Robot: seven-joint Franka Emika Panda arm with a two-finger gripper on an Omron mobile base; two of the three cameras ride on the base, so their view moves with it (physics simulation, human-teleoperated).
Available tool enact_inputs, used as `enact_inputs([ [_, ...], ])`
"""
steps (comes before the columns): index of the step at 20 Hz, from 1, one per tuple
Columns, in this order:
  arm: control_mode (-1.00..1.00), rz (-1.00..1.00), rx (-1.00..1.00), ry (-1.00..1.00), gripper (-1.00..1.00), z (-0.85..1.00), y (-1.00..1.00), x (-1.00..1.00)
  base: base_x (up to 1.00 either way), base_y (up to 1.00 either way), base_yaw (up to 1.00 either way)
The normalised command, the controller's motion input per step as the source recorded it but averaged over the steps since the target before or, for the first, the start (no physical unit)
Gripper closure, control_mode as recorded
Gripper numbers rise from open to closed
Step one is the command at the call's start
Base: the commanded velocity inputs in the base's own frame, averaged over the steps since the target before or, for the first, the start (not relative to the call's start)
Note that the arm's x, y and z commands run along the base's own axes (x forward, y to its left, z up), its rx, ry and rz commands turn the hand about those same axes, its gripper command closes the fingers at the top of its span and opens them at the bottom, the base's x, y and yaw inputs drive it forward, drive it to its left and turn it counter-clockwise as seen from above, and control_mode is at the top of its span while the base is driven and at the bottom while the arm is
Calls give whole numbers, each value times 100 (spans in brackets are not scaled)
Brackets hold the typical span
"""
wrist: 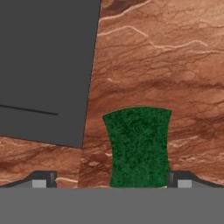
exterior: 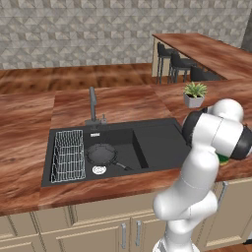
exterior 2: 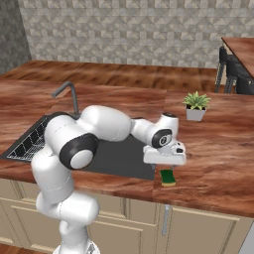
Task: Pick the pan and sponge and place them into the sink. Then turn on the water.
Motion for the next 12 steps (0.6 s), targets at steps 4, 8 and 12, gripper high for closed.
enact_inputs([
  [4,-100,0,3,2,-100,-13,-2,1,0,0,0],
  [8,-100,0,2,0,-100,-16,-3,2,0,0,0],
  [12,-100,-1,1,0,-100,-15,0,2,0,0,0],
])
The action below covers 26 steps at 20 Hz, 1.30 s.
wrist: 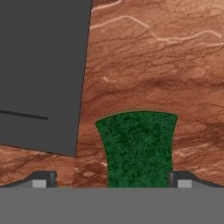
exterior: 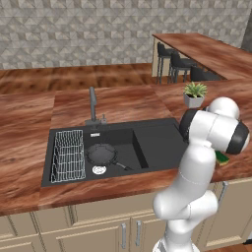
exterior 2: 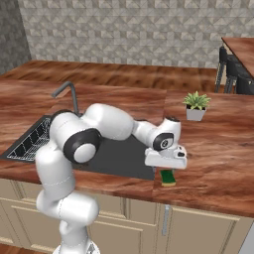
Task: Pick the pan and sponge and place them into the sink. Then turn on the water.
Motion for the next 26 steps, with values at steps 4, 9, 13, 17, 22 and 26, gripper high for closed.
enact_inputs([
  [4,-100,-1,0,0,-100,-14,-1,0,0,0,0],
  [9,-100,-1,0,0,-100,-14,-7,0,0,0,0],
  [13,-100,0,0,0,-100,-15,-9,0,0,0,0],
  [17,-100,0,0,0,-100,-16,-7,1,0,0,0],
  [22,-100,0,0,0,-100,-20,-6,0,0,0,0],
  [26,-100,0,0,0,100,-26,-2,0,0,0,0],
])
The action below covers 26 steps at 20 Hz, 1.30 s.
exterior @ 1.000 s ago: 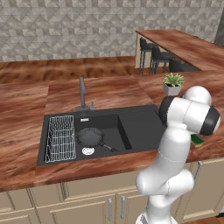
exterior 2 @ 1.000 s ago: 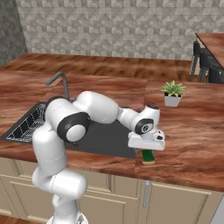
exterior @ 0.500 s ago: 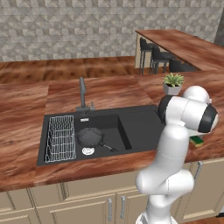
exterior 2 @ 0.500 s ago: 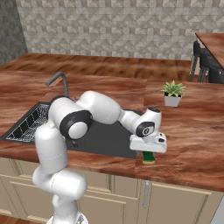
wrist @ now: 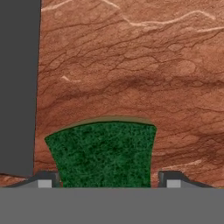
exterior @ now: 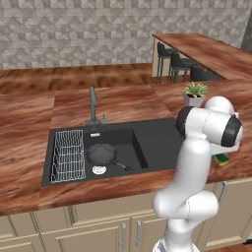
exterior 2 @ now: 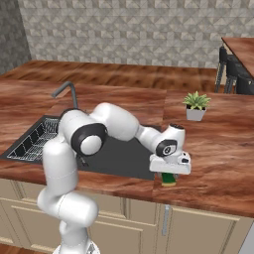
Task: Pick the pan and sponge and place them into the sink. Then turn on the water.
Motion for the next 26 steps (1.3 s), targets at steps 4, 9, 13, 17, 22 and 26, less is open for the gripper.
enact_inputs([
  [4,-100,-1,-2,-2,100,-31,0,-4,0,0,0],
  [9,-100,-1,-2,-4,100,-29,0,-11,0,0,0],
  [13,-100,-1,-2,-6,100,-22,0,-13,0,0,0],
  [17,-100,-3,0,-3,100,16,0,-16,0,0,0],
  [22,-100,-3,0,0,100,57,3,-11,0,0,0],
  [26,-100,-2,0,0,100,62,14,-3,0,0,0],
])
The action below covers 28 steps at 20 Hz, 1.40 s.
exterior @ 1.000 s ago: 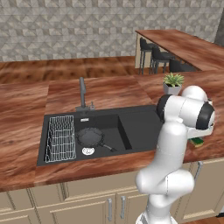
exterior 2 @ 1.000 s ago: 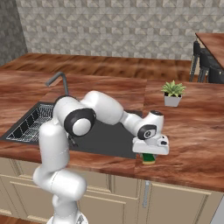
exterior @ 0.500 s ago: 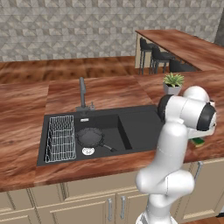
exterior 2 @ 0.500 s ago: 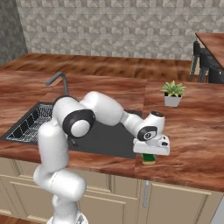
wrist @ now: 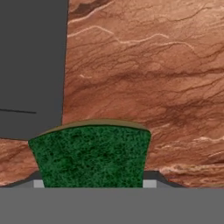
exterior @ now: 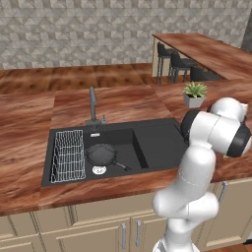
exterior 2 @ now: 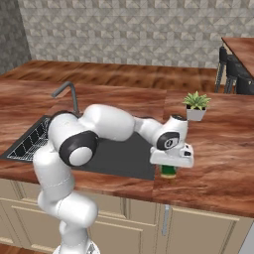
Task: Pick the pan and sponge and place them into the sink. Then turn on the water.
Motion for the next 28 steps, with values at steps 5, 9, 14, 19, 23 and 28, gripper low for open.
enact_inputs([
  [5,-100,0,0,0,100,60,35,-1,0,0,0],
  [9,-100,0,0,0,100,45,57,0,0,0,0],
  [14,-100,0,0,-1,100,33,62,0,0,0,0],
  [19,-100,0,0,-2,100,29,62,0,0,0,0],
  [23,-100,0,0,-3,100,28,62,0,0,0,0],
  [28,-100,0,0,-7,100,24,62,0,0,0,0],
])
